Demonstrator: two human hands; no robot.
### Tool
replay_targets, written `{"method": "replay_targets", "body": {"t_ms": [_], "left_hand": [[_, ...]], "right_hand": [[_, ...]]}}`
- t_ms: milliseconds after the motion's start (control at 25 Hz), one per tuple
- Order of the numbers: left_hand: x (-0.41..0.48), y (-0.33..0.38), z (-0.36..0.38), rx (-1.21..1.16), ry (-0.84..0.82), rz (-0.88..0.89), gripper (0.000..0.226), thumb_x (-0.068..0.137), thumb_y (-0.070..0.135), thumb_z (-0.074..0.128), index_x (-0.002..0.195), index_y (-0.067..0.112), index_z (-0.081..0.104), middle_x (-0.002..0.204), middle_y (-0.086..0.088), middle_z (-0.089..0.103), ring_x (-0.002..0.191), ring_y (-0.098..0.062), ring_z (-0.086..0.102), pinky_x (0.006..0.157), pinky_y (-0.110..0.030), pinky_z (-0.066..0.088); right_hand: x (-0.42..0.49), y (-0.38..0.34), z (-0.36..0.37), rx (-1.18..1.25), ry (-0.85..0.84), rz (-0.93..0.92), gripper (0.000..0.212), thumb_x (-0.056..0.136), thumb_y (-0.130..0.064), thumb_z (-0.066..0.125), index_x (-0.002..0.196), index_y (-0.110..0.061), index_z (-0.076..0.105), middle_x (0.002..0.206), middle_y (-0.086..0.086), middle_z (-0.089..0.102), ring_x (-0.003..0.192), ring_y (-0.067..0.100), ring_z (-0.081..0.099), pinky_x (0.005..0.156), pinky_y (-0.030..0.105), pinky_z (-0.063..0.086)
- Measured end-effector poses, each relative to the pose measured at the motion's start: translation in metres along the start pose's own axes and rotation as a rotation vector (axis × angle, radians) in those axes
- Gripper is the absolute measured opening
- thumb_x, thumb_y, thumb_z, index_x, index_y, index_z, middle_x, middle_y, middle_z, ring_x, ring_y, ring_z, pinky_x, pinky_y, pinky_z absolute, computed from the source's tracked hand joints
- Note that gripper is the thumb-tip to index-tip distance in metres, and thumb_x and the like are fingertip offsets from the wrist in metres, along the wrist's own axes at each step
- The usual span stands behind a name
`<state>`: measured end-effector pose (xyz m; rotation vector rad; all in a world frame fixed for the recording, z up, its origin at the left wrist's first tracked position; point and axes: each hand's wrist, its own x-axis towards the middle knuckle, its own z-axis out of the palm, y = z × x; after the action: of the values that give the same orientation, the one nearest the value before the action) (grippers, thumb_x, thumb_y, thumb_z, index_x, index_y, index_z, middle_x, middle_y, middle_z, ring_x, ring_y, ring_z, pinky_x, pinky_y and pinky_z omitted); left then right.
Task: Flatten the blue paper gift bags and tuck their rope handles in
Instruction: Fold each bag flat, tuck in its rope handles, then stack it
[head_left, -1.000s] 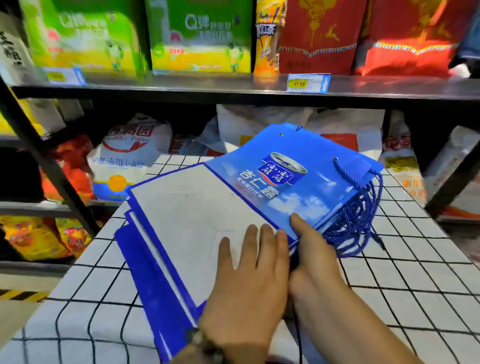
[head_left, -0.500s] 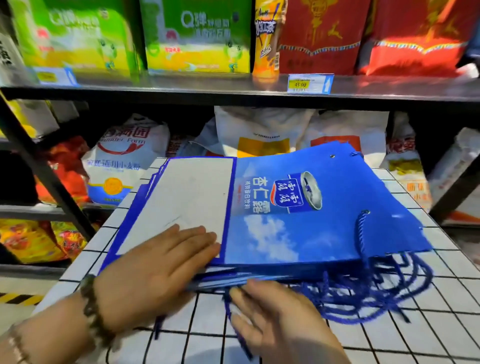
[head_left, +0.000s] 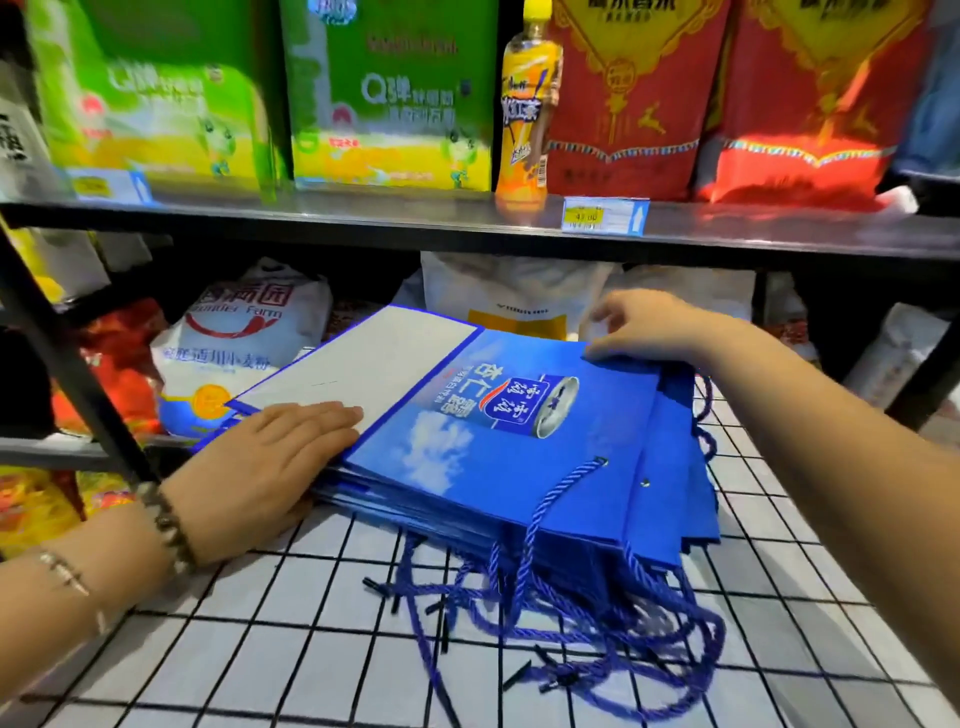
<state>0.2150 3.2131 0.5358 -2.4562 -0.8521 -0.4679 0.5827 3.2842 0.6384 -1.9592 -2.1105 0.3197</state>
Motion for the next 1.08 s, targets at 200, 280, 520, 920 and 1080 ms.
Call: {"method": "replay_targets", "body": {"t_ms": [200,280,520,920,1080], "left_hand": [[0.014,0.027,0.002,0.187,-0.002,-0.108,0.052,0.070,0.022,0.033,0.120,0.007,0.043,0.113,-0.017,0.065,0.098,-0.035,0.065,0.072,-0.045,0.054],[0.016,0.024,0.005,0.207,-0.016,-0.074,0.050,0.071,0.022,0.033,0.117,0.008,0.044,0.112,-0.016,0.066,0.095,-0.033,0.066,0.069,-0.044,0.055],[0.030,0.000,0.023,0.056,-0.048,-0.074,0.066,0.054,0.014,0.077,0.112,0.007,0.047,0.116,-0.018,0.064,0.096,-0.034,0.066,0.064,-0.037,0.056],[0.011,-0.062,0.028,-0.001,-0.146,-0.228,0.056,0.073,-0.007,0.051,0.126,0.011,0.044,0.127,-0.024,0.054,0.105,-0.043,0.059,0.084,-0.057,0.044],[0.009,-0.068,0.009,0.005,-0.348,-0.355,0.066,0.081,-0.007,0.049,0.141,0.015,0.032,0.138,-0.024,0.044,0.114,-0.043,0.053,0.087,-0.053,0.048]], "right_hand": [[0.019,-0.002,0.024,0.245,-0.558,0.294,0.040,0.084,-0.046,0.057,0.104,-0.012,0.065,0.098,0.007,0.070,0.076,0.020,0.067,0.062,0.026,0.052],[0.017,0.006,0.025,0.301,-0.608,0.320,0.043,0.085,-0.047,0.054,0.107,-0.012,0.065,0.092,0.006,0.072,0.068,0.021,0.069,0.058,0.026,0.055],[-0.036,0.024,0.024,0.347,-0.629,0.320,0.049,0.082,-0.051,0.053,0.101,-0.008,0.069,0.098,0.011,0.072,0.079,0.024,0.070,0.066,0.029,0.056],[-0.115,-0.040,0.062,0.540,-0.561,0.231,0.050,0.085,-0.060,0.042,0.098,-0.017,0.066,0.085,0.000,0.073,0.066,0.017,0.067,0.046,0.016,0.043],[-0.132,-0.063,0.063,0.276,-0.426,0.193,0.062,0.079,-0.070,0.038,0.084,-0.013,0.061,0.075,0.006,0.068,0.065,0.022,0.065,0.056,0.027,0.049]]}}
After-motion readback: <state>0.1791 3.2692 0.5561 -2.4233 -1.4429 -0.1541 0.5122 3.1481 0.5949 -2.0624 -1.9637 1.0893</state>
